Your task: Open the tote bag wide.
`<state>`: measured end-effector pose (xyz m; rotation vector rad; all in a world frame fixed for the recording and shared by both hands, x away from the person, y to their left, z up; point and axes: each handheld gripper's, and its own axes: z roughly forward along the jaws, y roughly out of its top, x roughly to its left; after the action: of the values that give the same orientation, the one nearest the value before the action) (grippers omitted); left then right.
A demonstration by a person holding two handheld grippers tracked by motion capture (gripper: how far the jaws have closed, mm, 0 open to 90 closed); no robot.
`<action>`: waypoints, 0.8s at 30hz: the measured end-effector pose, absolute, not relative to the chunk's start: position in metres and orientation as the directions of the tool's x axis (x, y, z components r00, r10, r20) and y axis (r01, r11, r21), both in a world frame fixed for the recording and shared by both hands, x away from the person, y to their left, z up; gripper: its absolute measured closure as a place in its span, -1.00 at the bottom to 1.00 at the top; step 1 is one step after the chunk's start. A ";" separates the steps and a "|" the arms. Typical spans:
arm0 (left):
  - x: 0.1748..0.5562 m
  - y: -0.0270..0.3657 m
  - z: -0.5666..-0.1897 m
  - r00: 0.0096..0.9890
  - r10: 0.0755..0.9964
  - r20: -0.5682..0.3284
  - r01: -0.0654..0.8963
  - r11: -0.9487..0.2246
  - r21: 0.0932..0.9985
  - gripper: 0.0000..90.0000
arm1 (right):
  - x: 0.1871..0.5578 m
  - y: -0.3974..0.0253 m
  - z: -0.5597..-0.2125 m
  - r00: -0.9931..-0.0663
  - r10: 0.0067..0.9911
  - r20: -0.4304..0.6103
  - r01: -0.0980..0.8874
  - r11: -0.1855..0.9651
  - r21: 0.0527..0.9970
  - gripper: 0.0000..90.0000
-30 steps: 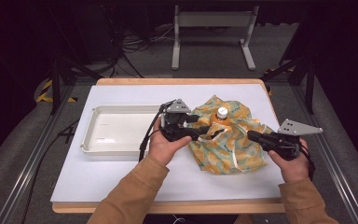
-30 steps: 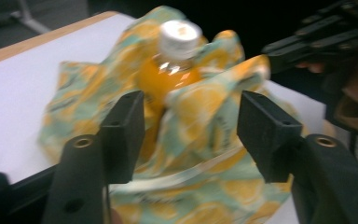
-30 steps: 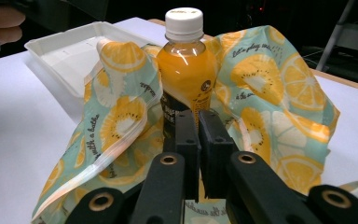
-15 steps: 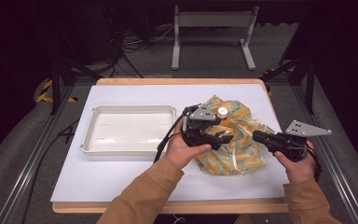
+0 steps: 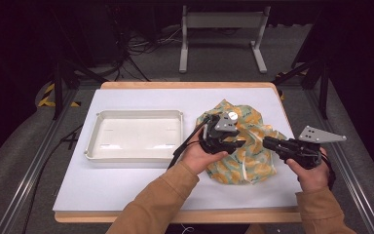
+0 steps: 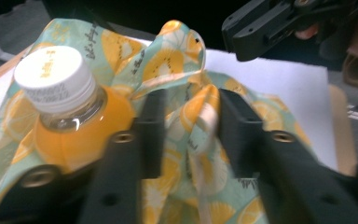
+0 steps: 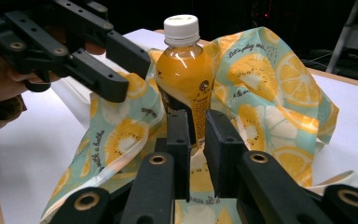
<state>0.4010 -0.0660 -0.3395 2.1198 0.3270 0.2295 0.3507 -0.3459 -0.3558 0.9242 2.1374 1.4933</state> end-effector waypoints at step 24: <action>0.384 -0.010 -0.387 0.922 0.374 -0.094 0.304 -0.555 0.774 0.99 | 0.360 -0.323 -0.363 -0.738 0.672 0.056 0.293 0.244 0.924 0.80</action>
<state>0.3841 -0.0104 -0.3870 2.1970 0.4803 0.1021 0.3600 -0.3225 -0.3627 0.8881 2.1711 1.4936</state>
